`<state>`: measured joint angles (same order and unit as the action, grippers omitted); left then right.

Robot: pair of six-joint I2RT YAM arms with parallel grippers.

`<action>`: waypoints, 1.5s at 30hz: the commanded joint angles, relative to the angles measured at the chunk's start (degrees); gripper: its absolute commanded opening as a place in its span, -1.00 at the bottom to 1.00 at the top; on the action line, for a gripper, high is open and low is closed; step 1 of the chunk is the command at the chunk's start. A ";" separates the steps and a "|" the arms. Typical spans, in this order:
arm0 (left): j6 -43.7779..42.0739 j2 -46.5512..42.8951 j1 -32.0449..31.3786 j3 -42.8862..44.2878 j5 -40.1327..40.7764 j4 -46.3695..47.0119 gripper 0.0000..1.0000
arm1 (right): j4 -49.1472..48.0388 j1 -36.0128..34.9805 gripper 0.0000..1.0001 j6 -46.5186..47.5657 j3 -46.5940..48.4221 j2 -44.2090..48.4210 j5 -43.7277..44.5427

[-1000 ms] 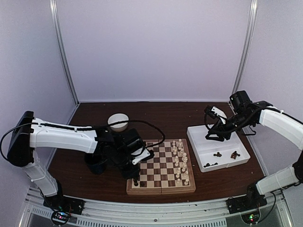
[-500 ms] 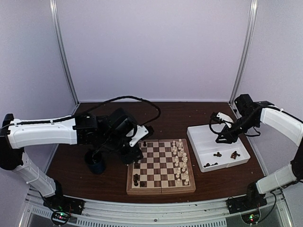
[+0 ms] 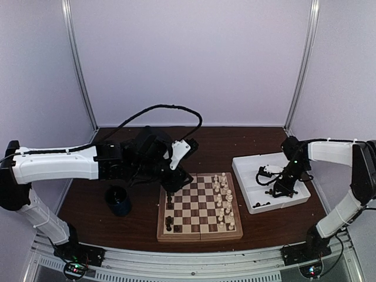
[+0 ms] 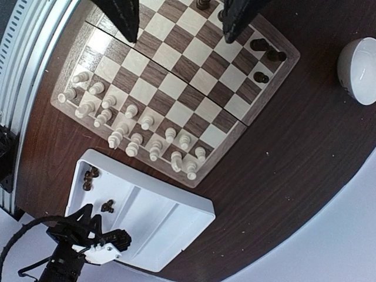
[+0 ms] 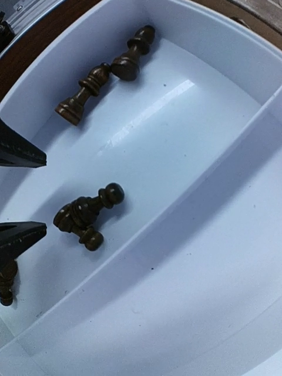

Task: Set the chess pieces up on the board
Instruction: Pick up the pawn from the storage box, then pass from the right arm to the left

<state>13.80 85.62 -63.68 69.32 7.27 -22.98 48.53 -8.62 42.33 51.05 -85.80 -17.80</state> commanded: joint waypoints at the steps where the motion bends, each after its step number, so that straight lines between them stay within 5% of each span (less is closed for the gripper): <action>1: 1.35 0.91 0.53 0.63 -0.29 2.92 -0.03 | -4.70 0.30 -0.28 0.10 -0.50 -2.84 4.08; 11: 2.10 2.00 0.49 0.67 -0.38 3.21 -0.03 | -9.32 0.27 -0.39 -1.09 -1.02 -7.55 4.09; 20: 4.12 4.93 0.52 1.99 -3.87 6.59 -0.02 | -7.11 0.23 -0.82 -0.08 -2.22 -3.65 3.65; 38: 23.42 31.95 0.84 22.59 -24.55 32.33 0.07 | 7.08 0.27 -0.84 -8.34 9.61 13.81 -19.12; 45: 35.14 37.73 3.04 27.62 -34.48 40.75 -0.05 | 12.45 0.12 -0.73 -0.36 10.39 17.43 -29.00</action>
<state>40.01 121.40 -62.52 93.34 -19.40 8.29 55.94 -8.62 37.45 60.40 -70.87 -38.70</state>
